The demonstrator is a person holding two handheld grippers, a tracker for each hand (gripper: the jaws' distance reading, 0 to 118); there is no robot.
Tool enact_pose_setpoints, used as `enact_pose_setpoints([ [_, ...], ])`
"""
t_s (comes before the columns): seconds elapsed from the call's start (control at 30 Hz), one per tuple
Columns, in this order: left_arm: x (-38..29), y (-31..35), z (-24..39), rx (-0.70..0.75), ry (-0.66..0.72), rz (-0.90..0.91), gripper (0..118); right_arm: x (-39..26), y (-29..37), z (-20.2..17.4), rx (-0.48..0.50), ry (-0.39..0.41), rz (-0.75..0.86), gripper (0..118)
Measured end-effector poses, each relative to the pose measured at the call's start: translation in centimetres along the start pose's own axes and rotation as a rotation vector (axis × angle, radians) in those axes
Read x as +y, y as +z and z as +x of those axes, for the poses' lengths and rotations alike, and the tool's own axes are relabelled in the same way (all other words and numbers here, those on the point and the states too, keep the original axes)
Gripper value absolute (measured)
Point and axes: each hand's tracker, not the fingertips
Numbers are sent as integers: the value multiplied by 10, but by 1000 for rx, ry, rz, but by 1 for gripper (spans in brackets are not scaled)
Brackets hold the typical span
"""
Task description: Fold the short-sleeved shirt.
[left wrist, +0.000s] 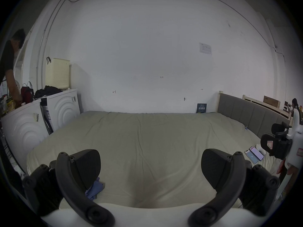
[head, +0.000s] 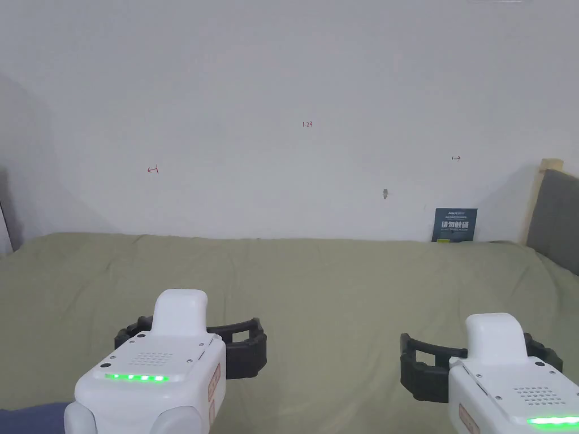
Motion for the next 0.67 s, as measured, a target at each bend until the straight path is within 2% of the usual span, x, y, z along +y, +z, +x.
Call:
enact_pose_setpoints([
  [0.1, 3, 2, 1, -18, 15, -16, 118, 0, 0, 0, -2, -2, 0, 118],
  [0.27, 3, 1, 6, 48, -11, -26, 118, 1, 2, -1, 11, -5, -1, 118],
  [0.6, -1, 1, 6, 27, -15, -48, 118, 1, 3, -7, 27, 4, -8, 118],
  [0.67, 3, -2, 7, -1, 8, -119, 118, 2, 3, -8, 28, 11, -9, 118],
])
